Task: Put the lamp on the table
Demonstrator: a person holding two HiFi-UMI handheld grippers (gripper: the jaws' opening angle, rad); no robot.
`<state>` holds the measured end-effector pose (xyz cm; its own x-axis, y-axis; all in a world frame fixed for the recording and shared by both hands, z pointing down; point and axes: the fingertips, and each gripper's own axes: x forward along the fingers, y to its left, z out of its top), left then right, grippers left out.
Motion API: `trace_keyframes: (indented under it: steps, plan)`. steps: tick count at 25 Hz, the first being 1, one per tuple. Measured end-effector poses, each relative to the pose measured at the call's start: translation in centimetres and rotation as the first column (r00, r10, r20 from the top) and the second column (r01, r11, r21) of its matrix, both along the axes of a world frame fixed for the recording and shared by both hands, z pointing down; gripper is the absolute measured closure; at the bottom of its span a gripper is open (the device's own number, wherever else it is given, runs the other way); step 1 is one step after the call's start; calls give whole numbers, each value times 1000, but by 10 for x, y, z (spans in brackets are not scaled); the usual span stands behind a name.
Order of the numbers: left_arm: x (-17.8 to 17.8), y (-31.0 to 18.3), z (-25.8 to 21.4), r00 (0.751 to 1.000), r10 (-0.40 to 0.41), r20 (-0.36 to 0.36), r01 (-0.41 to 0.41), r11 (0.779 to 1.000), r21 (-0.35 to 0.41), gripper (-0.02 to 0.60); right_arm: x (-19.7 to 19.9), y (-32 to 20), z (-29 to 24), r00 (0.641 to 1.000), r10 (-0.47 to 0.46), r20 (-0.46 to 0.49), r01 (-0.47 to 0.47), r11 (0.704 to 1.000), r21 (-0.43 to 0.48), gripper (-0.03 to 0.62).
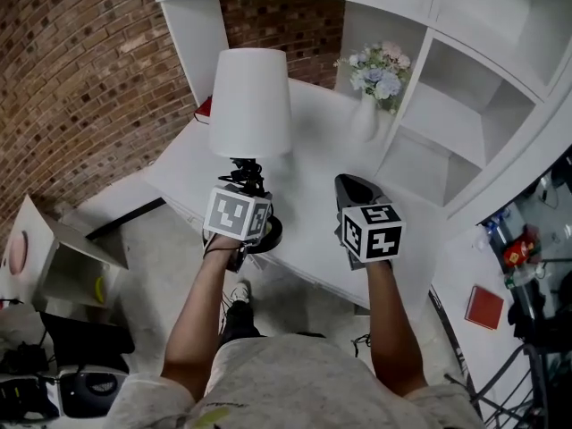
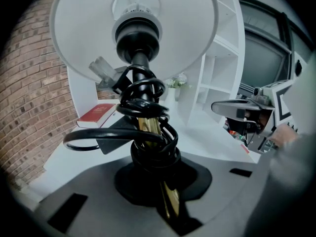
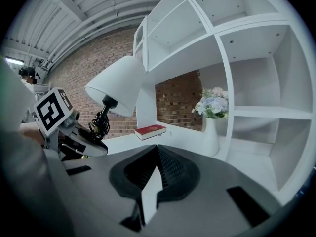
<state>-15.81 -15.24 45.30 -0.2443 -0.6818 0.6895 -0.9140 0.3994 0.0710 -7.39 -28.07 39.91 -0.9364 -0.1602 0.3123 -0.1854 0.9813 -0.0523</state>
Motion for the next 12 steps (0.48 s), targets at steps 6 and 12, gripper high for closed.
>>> trace_keyframes:
  steps: [6, 12]
  plan:
    - [-34, -10, 3, 997, 72, -22, -72, 997, 2, 532, -25, -3, -4, 997, 79, -16, -79, 997, 3, 589]
    - [-64, -24, 1, 983, 177, -38, -178, 984, -15, 532, -49, -9, -13, 984, 176, -33, -176, 984, -2, 589]
